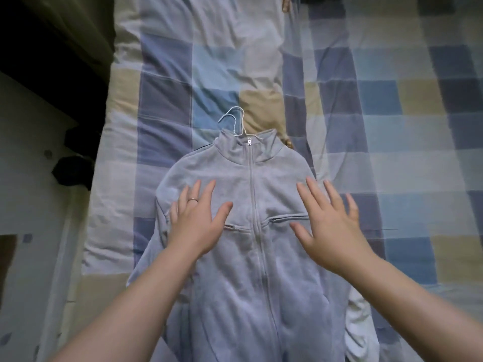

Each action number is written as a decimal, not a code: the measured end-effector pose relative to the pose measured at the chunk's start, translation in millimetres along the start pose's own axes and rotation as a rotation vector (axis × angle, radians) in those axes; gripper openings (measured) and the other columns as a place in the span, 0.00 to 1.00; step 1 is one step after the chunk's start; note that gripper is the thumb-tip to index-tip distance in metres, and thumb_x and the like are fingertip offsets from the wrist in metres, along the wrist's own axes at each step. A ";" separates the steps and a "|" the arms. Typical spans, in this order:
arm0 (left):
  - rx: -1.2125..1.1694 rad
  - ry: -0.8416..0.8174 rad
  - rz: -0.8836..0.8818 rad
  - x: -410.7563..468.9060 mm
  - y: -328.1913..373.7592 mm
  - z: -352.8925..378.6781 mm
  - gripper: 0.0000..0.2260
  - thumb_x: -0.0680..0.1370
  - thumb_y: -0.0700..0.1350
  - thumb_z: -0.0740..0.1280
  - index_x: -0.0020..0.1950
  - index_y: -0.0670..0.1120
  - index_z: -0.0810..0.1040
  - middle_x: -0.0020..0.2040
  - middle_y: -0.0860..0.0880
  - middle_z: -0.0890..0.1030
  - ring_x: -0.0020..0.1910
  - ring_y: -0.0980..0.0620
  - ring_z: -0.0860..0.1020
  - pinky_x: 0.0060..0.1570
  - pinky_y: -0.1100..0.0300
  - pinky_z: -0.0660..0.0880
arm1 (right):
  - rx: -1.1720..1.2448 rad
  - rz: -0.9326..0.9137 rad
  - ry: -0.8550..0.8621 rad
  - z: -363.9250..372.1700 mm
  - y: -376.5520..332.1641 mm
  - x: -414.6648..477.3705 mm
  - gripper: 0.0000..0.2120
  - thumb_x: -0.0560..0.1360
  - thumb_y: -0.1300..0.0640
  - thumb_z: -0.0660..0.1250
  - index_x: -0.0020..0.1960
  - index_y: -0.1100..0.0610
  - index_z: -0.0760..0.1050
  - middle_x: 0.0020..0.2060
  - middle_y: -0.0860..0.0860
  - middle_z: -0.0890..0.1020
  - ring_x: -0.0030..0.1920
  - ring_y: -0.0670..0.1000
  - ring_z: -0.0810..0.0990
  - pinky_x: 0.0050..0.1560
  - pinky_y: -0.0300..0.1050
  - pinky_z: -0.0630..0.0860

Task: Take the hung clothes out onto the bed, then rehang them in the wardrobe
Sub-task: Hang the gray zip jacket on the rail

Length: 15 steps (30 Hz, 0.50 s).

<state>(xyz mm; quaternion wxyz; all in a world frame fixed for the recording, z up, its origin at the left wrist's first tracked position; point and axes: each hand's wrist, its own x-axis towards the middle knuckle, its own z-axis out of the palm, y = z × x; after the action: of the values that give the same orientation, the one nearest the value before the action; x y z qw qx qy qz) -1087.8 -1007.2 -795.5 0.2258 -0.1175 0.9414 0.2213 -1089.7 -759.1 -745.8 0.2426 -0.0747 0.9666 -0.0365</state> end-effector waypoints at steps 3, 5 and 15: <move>0.082 0.034 0.044 67.9 -21.5 30.7 0.30 0.80 0.65 0.55 0.79 0.57 0.54 0.81 0.50 0.51 0.80 0.48 0.47 0.76 0.45 0.47 | -0.003 -0.017 0.017 44.7 4.1 67.7 0.34 0.80 0.40 0.53 0.79 0.48 0.41 0.79 0.45 0.42 0.79 0.53 0.40 0.75 0.59 0.42; 0.140 0.083 0.049 112.3 -35.6 47.3 0.31 0.79 0.64 0.56 0.80 0.55 0.54 0.81 0.49 0.52 0.79 0.46 0.49 0.76 0.44 0.48 | 0.006 -0.013 0.034 74.8 7.5 115.8 0.34 0.80 0.40 0.53 0.79 0.48 0.42 0.79 0.45 0.43 0.79 0.52 0.40 0.76 0.59 0.43; 0.196 0.500 0.078 224.6 -60.7 73.3 0.19 0.79 0.57 0.62 0.67 0.48 0.74 0.62 0.39 0.74 0.61 0.36 0.70 0.59 0.44 0.66 | 0.138 0.017 0.209 142.7 24.6 271.2 0.34 0.80 0.37 0.49 0.80 0.50 0.45 0.79 0.45 0.49 0.79 0.52 0.47 0.75 0.61 0.49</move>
<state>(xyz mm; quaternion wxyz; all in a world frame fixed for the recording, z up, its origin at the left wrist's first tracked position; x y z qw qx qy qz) -1236.4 -1053.1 -983.4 -0.0120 -0.1098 0.9886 0.1020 -1261.4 -783.8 -999.7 0.1454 -0.0454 0.9824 -0.1083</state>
